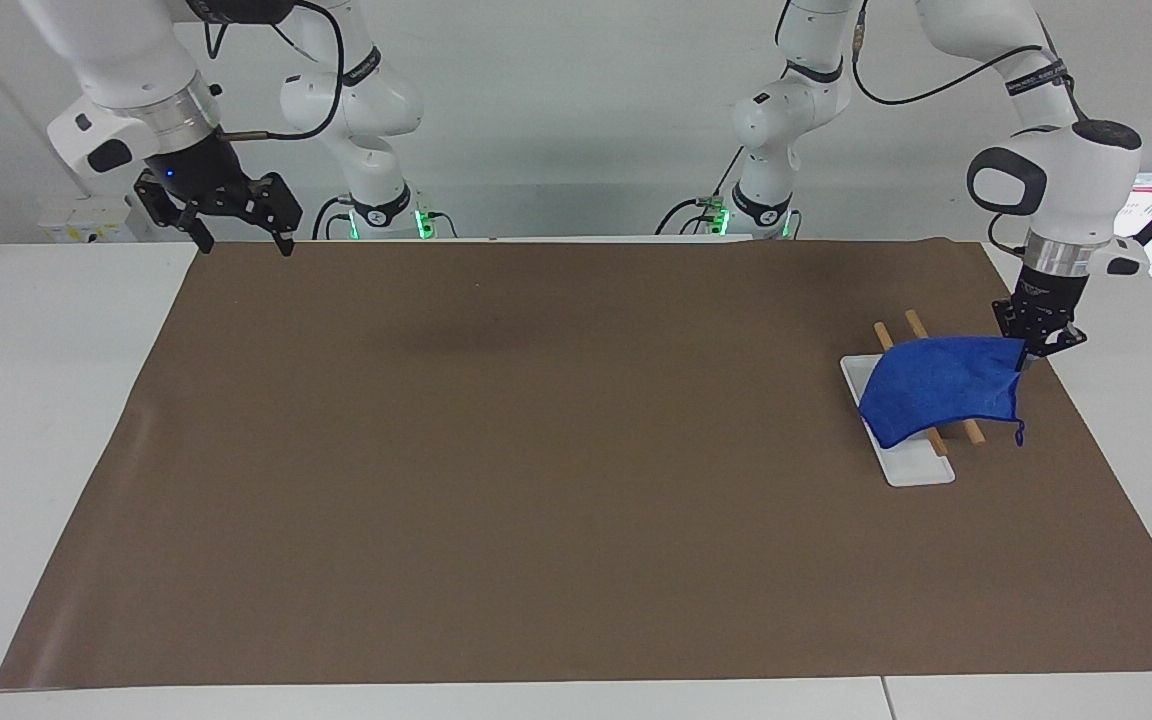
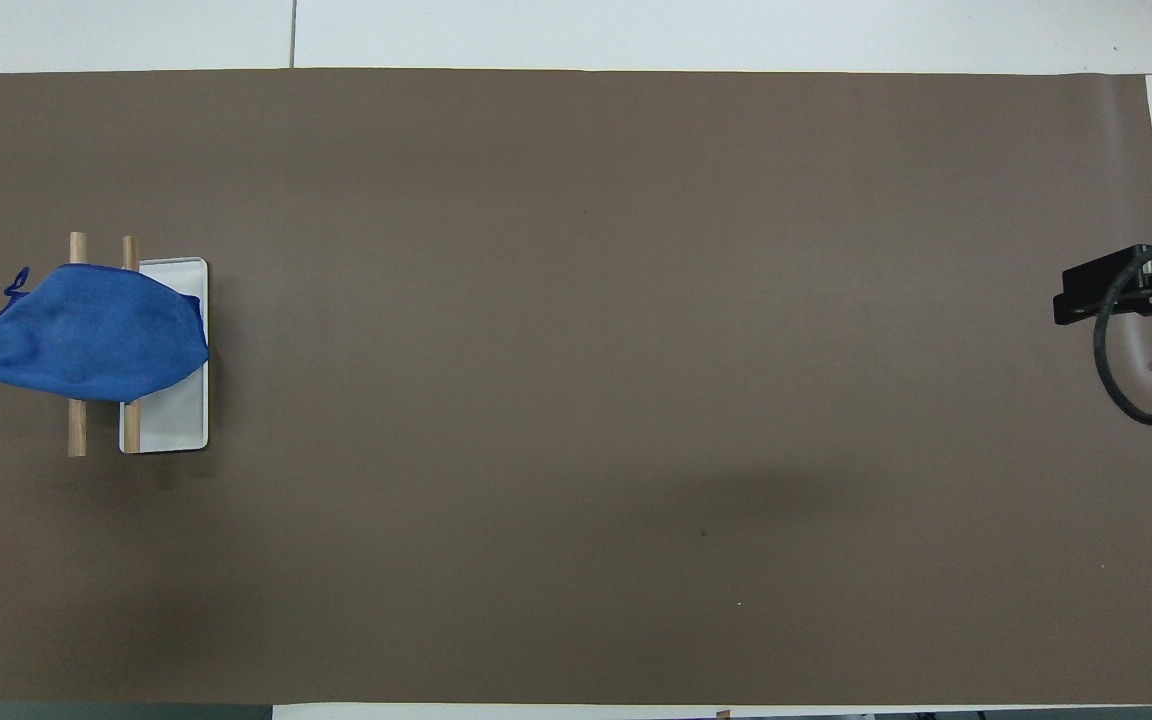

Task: Right arm passes towel to left arm to hang

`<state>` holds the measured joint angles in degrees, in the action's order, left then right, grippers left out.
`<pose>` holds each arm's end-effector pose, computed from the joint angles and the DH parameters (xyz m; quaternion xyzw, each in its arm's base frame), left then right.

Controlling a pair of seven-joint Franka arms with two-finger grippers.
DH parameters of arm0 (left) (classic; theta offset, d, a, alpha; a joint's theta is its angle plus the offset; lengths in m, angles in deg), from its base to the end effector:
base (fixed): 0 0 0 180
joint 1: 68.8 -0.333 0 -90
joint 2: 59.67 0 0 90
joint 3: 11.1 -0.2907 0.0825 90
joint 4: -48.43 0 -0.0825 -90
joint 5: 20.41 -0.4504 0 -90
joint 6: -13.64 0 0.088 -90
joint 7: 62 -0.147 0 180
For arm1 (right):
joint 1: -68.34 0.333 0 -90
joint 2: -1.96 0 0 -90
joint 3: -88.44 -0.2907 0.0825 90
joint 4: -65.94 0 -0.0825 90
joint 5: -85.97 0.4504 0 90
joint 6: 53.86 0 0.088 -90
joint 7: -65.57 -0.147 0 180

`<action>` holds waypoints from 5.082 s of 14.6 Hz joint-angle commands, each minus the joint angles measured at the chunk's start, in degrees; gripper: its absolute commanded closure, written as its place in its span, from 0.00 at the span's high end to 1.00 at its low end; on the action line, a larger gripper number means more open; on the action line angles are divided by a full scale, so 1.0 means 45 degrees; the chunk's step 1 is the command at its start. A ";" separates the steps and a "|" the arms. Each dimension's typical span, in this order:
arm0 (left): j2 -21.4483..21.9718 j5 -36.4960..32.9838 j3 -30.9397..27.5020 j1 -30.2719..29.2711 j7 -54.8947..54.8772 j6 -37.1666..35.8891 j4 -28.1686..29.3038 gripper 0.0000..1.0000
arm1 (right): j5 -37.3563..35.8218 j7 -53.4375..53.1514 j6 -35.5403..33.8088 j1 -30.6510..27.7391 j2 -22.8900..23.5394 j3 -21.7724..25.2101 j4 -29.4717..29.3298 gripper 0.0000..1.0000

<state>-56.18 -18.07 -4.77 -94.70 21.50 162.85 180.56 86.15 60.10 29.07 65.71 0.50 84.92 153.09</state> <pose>0.5671 0.2020 0.3045 0.6003 0.7796 0.1460 0.1030 0.5987 0.0102 0.5907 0.9989 -0.0398 -0.0241 0.0006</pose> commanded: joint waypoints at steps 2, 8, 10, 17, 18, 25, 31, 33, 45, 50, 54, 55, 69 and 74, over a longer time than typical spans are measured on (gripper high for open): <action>0.0141 -0.0207 0.0057 -0.0083 0.0000 0.0337 0.0325 0.00 | 0.0234 0.0319 -0.0186 -0.0156 -0.0126 -0.0038 0.0088 1.00; 0.0102 -0.0227 0.0038 -0.0045 0.0000 0.0318 0.0247 1.00 | 0.0234 0.0319 -0.0186 -0.0156 -0.0126 -0.0038 0.0088 1.00; 0.0083 -0.0227 0.0038 -0.0045 -0.0078 0.0318 0.0169 1.00 | 0.0234 0.0319 -0.0186 -0.0156 -0.0126 -0.0038 0.0088 1.00; 0.0063 -0.0227 0.0077 0.1182 -0.4814 -0.1184 -0.1879 1.00 | 0.0234 0.0319 -0.0186 -0.0156 -0.0126 -0.0038 0.0088 1.00; 0.0063 -0.0227 0.0077 0.1456 -0.5656 -0.1225 -0.2211 1.00 | 0.0234 0.0319 -0.0186 -0.0156 -0.0126 -0.0018 0.0088 1.00; -0.0113 -0.0227 0.0116 0.3390 -1.1027 -0.2940 -0.3911 1.00 | 0.0234 0.0280 -0.0088 -0.0156 -0.0126 -0.0018 0.0088 1.00; 0.0122 -0.0207 0.0155 0.4719 -1.5520 -0.5771 -0.4674 1.00 | 0.0234 0.0319 -0.0069 -0.0137 -0.0106 -0.0018 0.0088 1.00; 0.0122 -0.0207 0.0155 0.5129 -1.6675 -0.7039 -0.5297 1.00 | 0.0214 0.0319 -0.0069 -0.0137 -0.0126 -0.0018 0.0088 1.00; -0.0269 -0.0364 0.0155 0.5736 -1.8496 -1.3097 -0.9439 1.00 | 0.0234 0.0319 -0.0069 -0.0137 -0.0125 -0.0018 0.0088 1.00; -0.0171 -0.0657 0.0155 0.5698 -1.9218 -1.3940 -0.9558 1.00 | 0.0214 0.0319 -0.0069 -0.0137 -0.0126 -0.0018 0.0088 1.00; -0.0113 -0.0618 0.0155 0.5658 -1.9472 -1.3882 -0.9441 1.00 | 0.0234 0.0319 -0.0069 -0.0137 -0.0126 -0.0018 0.0088 1.00; -0.0113 -0.0618 0.0155 0.5639 -1.9492 -1.3901 -0.9441 1.00 | 0.0214 0.0319 -0.0069 -0.0137 -0.0106 -0.0018 0.0088 1.00; -0.0035 -0.0559 -0.1720 0.7182 -1.9609 -1.3999 -0.9286 1.00 | 0.0234 0.0319 -0.0069 -0.0137 -0.0106 -0.0018 0.0088 1.00; 0.0180 -0.0559 -0.1701 0.7240 -1.9551 -1.3862 -0.8914 1.00 | 0.0234 0.0319 -0.0069 -0.0137 -0.0106 -0.0018 0.0088 1.00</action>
<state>-56.13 -19.78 -11.44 -63.45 -65.83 101.00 139.53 86.15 60.10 29.07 65.72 0.50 84.93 153.09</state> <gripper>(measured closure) 0.000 0.000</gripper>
